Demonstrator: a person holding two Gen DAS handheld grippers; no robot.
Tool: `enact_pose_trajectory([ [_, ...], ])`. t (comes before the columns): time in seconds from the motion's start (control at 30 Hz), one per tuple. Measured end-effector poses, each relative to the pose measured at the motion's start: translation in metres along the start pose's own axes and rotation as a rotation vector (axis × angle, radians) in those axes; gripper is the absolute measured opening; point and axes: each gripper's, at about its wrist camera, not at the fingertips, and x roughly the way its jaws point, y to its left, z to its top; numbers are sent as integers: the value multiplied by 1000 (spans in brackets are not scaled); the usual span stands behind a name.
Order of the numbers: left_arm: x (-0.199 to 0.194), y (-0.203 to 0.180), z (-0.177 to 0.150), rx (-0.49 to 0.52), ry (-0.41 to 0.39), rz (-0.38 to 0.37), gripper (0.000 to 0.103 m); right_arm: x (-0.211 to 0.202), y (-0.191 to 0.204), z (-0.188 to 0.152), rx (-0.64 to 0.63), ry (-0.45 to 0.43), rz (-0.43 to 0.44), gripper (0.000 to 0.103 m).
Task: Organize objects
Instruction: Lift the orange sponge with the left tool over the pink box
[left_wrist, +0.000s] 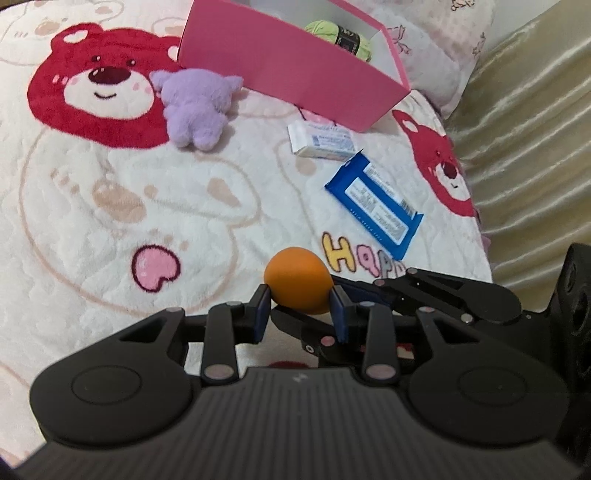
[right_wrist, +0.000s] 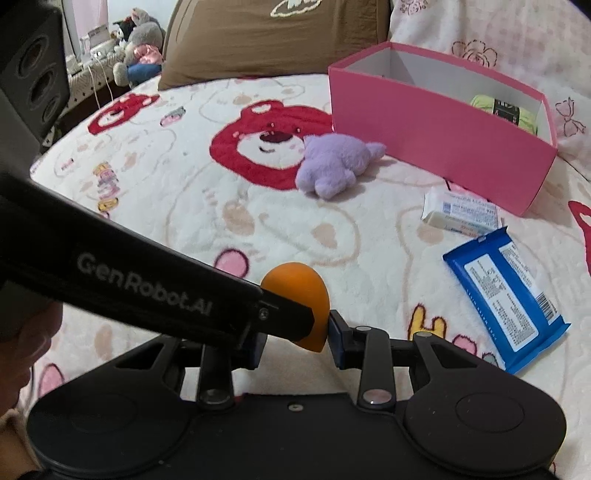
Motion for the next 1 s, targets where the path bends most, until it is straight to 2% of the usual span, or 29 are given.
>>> enact_pose_trajectory([
  [0.4, -18, -15, 25, -17, 7, -9, 33, -21, -13, 24, 47, -8, 45, 39],
  [0.6, -29, -28, 45, 0, -1, -20, 33, -34, -19, 39, 60, -19, 33, 39],
  [1.0, -51, -49, 88, 33, -89, -38, 33, -57, -33, 82, 16, -100, 6, 39],
])
